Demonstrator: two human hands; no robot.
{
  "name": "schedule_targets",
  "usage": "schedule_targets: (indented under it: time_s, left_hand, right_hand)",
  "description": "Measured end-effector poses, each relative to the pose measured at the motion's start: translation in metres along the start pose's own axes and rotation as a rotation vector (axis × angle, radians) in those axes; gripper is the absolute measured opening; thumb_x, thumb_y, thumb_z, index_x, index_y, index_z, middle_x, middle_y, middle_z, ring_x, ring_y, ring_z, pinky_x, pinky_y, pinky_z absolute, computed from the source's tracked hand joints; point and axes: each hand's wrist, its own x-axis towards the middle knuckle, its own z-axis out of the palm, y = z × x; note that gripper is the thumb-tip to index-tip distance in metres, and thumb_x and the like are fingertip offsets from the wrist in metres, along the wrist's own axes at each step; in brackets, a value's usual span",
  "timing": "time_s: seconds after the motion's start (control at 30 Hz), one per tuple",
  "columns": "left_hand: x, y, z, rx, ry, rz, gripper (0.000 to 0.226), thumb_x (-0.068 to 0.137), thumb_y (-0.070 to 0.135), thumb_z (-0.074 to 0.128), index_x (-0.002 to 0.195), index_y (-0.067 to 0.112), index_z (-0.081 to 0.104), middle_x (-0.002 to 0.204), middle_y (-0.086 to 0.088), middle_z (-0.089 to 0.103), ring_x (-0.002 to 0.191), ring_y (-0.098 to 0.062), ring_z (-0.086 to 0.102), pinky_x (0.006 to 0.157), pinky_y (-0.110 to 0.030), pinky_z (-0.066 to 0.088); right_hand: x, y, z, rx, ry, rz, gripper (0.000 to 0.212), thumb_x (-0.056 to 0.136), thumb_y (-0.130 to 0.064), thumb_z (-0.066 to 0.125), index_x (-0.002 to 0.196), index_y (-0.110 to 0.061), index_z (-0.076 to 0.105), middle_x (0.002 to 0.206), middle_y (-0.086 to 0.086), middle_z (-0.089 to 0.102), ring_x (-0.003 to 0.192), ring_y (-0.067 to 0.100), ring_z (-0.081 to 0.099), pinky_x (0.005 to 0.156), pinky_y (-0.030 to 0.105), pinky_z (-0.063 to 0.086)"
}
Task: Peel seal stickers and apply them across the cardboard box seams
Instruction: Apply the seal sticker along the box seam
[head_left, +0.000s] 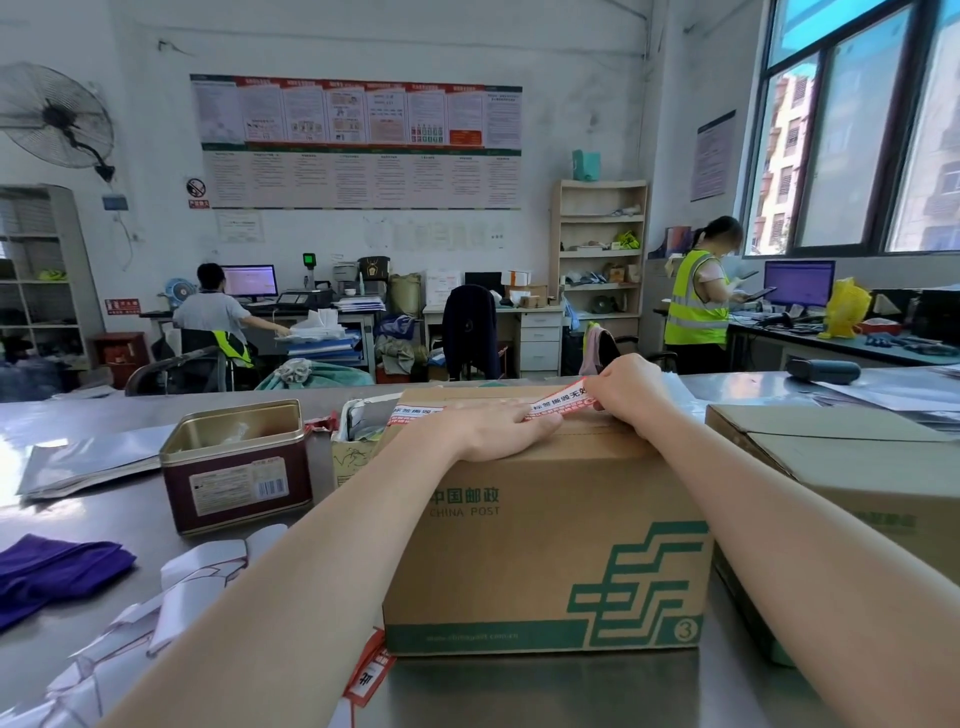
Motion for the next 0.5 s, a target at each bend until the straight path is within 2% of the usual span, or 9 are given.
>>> schedule_targets:
  time_s: [0.13, 0.23, 0.37, 0.5]
  left_hand:
    - [0.002, -0.002, 0.000, 0.009, 0.002, 0.000, 0.078, 0.086, 0.073, 0.009, 0.149, 0.029, 0.015, 0.158, 0.007, 0.012, 0.146, -0.015, 0.011, 0.118, -0.047, 0.009]
    - [0.003, -0.005, 0.001, 0.018, 0.000, 0.014, 0.082, 0.085, 0.075, 0.009, 0.150, 0.026, 0.015, 0.159, 0.007, 0.010, 0.146, -0.013, 0.009, 0.118, -0.046, 0.007]
    - [0.004, 0.000, 0.001, 0.045, -0.015, 0.014, 0.092, 0.078, 0.082, 0.011, 0.150, 0.024, 0.012, 0.159, 0.007, 0.007, 0.146, -0.013, 0.006, 0.118, -0.047, 0.008]
    - [0.009, 0.025, -0.001, 0.049, -0.044, 0.032, 0.095, 0.076, 0.084, 0.012, 0.151, 0.025, 0.012, 0.159, 0.006, 0.007, 0.146, -0.015, 0.008, 0.118, -0.047, 0.009]
  right_hand:
    - [-0.006, 0.004, -0.009, 0.058, 0.045, 0.024, 0.035, 0.091, -0.026, 0.045, 0.079, 0.000, 0.065, 0.057, 0.003, 0.061, 0.047, 0.013, 0.046, 0.042, 0.022, 0.033]
    - [-0.008, 0.015, -0.015, 0.155, 0.129, 0.032, 0.039, 0.092, -0.023, 0.042, 0.079, 0.004, 0.066, 0.059, 0.008, 0.065, 0.043, 0.013, 0.049, 0.043, 0.022, 0.036]
    - [-0.013, 0.024, -0.019, 0.341, 0.239, 0.032, 0.032, 0.092, -0.015, 0.041, 0.071, -0.003, 0.062, 0.070, 0.011, 0.069, 0.044, 0.014, 0.053, 0.046, 0.024, 0.040]
    - [-0.016, 0.027, -0.019, 0.469, 0.291, 0.033, 0.026, 0.091, -0.012, 0.041, 0.080, -0.003, 0.062, 0.066, 0.007, 0.066, 0.046, 0.015, 0.053, 0.050, 0.026, 0.040]
